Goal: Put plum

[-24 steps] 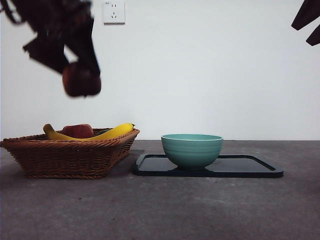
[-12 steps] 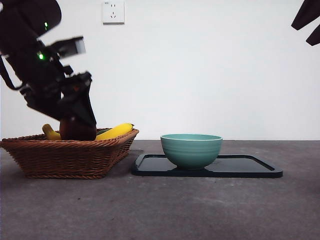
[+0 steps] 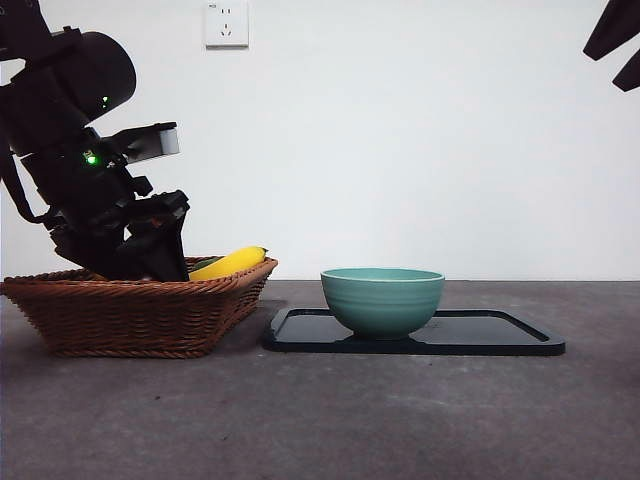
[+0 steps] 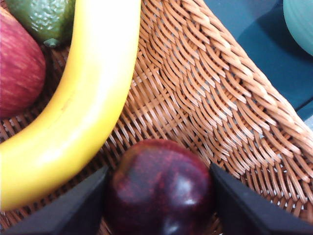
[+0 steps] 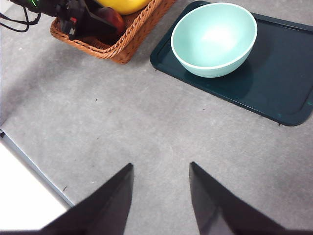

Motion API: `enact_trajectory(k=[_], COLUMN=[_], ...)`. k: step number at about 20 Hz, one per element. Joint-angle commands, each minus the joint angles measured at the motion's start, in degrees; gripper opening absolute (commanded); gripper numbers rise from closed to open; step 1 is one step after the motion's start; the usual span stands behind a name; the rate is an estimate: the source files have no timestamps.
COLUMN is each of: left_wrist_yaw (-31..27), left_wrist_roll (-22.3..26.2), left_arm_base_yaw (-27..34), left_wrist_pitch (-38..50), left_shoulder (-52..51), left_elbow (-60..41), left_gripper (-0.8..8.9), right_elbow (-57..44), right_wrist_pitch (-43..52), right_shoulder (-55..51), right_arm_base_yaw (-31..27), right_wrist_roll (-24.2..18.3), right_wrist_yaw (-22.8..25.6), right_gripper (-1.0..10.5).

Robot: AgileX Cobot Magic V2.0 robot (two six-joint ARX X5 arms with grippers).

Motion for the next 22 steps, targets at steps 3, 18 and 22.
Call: enact_trajectory(k=[3,18,22], left_wrist_yaw=[0.11,5.57,12.59], left_wrist_roll=[-0.77,-6.36,-7.48], left_arm_base_yaw=[-0.26,-0.46,-0.55], left_wrist_pitch=[0.5,-7.5,-14.69], left_shoulder=[0.85,-18.82,-28.3], left_elbow=[0.83,1.75,1.75], left_gripper=[3.75,3.73,3.73], right_elbow=[0.35,0.35,0.35], right_wrist_pitch=[0.39,0.39,0.39], right_shoulder=[0.28,0.28,0.28], right_arm_base_yaw=[0.31,0.31,0.31], right_wrist_roll=[-0.09,-0.09,-0.11], right_wrist_yaw=[-0.07,-0.09,-0.07], right_gripper=[1.8,1.8,1.8])
